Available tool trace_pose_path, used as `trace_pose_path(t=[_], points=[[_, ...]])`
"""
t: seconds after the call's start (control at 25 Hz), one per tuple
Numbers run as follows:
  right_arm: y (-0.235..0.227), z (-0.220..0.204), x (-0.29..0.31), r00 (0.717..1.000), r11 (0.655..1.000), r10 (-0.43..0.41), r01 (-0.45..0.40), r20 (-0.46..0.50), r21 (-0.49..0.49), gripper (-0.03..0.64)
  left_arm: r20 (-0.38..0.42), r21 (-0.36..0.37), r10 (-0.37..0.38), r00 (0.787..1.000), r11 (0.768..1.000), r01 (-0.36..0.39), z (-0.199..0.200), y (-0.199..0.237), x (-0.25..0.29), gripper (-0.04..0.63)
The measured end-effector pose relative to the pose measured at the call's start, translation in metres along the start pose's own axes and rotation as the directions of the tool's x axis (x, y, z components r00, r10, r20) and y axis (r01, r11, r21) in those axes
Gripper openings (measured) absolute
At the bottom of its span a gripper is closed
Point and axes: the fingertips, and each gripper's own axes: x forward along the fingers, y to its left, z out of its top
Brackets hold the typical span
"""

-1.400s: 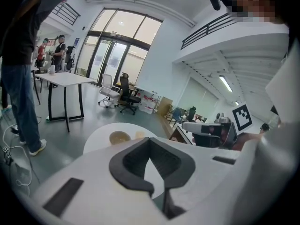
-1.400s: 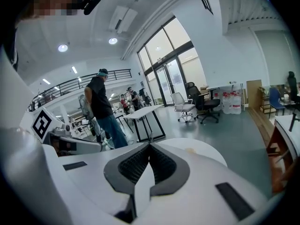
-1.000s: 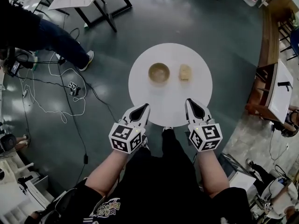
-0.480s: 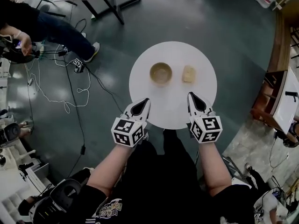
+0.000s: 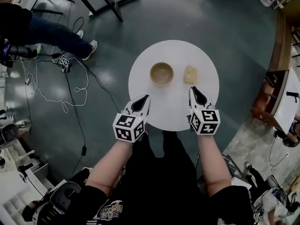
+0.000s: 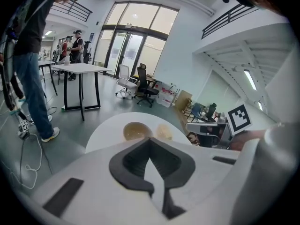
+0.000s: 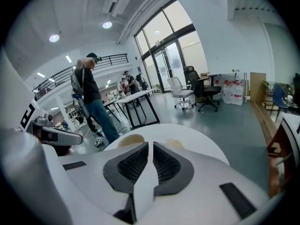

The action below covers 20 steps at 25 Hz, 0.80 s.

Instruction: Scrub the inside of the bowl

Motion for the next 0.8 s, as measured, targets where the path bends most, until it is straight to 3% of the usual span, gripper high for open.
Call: trace_pose_path(t=[0.12,0.2,0.52,0.8], points=[[-0.009,-0.009,0.011,0.999,0.999,-0.033,0.033,-0.022,0.014,0.037,-0.016,0.008,-0.007,1.000,1.000,0.007,-0.003,0.005,0.005,0.006],[-0.015,-0.017,0.019,0.998,0.999,-0.046,0.047,-0.044,0.024,0.127,-0.022,0.005,-0.008,1.000,1.000,0.008,-0.004,0.007,0.009,0.006],[-0.039,-0.039,0.057,0.983,0.991,-0.129,0.132,-0.132,0.013,0.239,-0.048,-0.007,-0.009,0.999,1.000,0.008,-0.010,0.019,0.024,0.006],[-0.054,-0.056,0.080,0.965,0.984,-0.178,0.179,-0.191,-0.013,0.261,-0.048,-0.002,0.011,0.999,1.000,-0.011,-0.009,0.026,0.038,0.008]])
